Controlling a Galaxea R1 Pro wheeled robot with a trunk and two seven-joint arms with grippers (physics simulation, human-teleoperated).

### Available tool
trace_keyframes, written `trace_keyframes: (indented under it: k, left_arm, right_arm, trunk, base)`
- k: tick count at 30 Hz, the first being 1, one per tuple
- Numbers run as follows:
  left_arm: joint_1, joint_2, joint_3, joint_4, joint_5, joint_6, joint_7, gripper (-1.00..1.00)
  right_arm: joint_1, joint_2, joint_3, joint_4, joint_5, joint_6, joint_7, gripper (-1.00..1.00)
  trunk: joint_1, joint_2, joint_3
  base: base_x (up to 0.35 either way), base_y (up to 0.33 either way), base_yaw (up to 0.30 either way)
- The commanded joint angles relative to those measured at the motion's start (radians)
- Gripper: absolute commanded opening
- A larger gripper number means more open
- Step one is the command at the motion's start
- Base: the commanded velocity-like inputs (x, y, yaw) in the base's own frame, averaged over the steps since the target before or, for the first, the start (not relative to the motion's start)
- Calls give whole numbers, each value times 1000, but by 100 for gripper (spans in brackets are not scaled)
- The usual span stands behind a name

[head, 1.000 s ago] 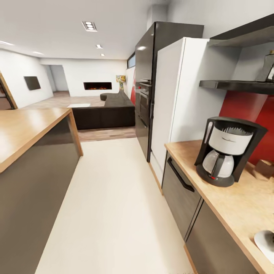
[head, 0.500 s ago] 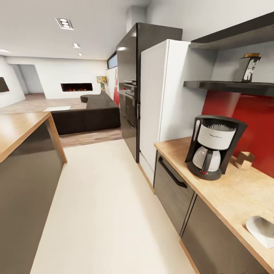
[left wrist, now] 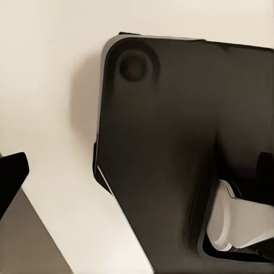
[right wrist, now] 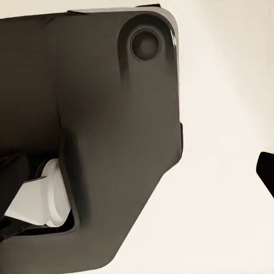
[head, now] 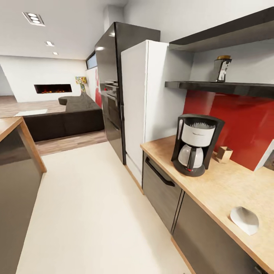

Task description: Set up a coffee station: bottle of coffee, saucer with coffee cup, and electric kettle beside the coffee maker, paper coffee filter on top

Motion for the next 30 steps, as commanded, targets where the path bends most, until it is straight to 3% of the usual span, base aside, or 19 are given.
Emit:
trace_keyframes:
  k: [1,30]
  left_arm:
    - [0,0,3,1,8,-1,0,100]
    - [1,10,3,1,10,1,6,100]
  right_arm:
    - [0,0,1,0,-10,-2,1,100]
    - [0,1,2,-1,-10,-1,1,100]
  trunk:
    - [1,-2,-2]
    - [1,-2,-2]
  base:
    - [2,2,-300]
    - [0,0,-300]
